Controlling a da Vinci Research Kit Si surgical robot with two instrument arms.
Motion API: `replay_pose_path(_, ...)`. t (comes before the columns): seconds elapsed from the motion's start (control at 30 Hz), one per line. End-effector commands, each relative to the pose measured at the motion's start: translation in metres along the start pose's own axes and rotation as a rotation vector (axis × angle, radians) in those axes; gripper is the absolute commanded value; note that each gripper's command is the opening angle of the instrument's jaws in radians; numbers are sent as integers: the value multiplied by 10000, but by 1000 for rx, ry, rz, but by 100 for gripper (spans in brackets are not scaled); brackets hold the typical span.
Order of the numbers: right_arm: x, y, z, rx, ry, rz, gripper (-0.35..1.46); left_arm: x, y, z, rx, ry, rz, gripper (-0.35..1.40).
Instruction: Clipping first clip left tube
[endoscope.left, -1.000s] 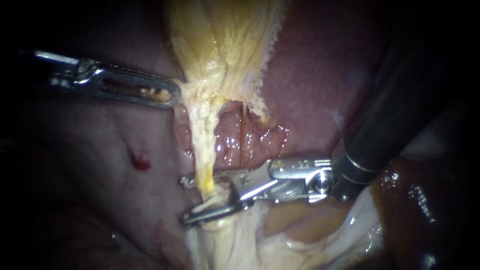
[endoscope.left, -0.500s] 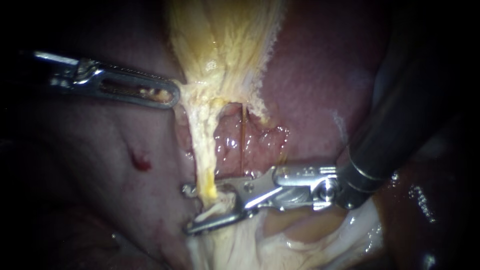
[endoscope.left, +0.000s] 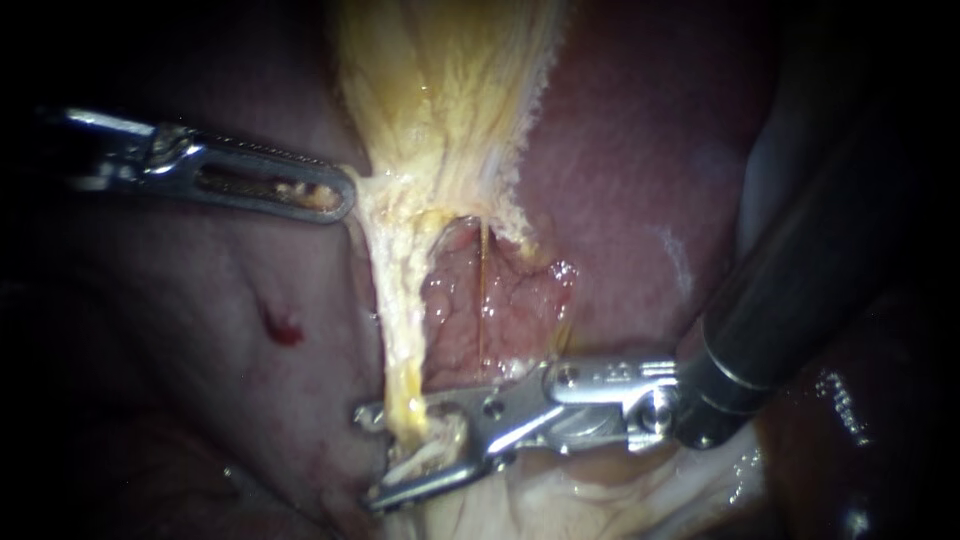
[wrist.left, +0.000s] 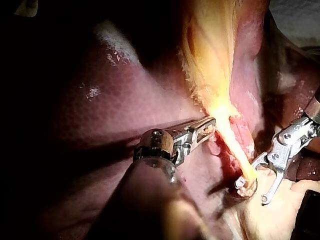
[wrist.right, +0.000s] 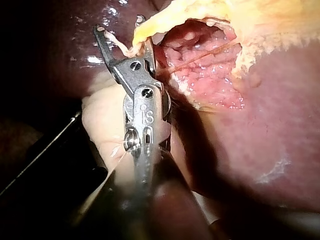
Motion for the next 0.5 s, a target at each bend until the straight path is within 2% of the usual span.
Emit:
replay_pose_path(0.03,0,0,0,-1,2,0,50,0,0,0,0,0,-1,-35)
replay_pose_path(0.3,1,2,2,1,2,1,49,-1,0,1,0,-1,-1,-35)
replay_pose_path(0.5,3,5,-2,-11,6,3,41,-1,0,2,-1,-1,-1,-35)
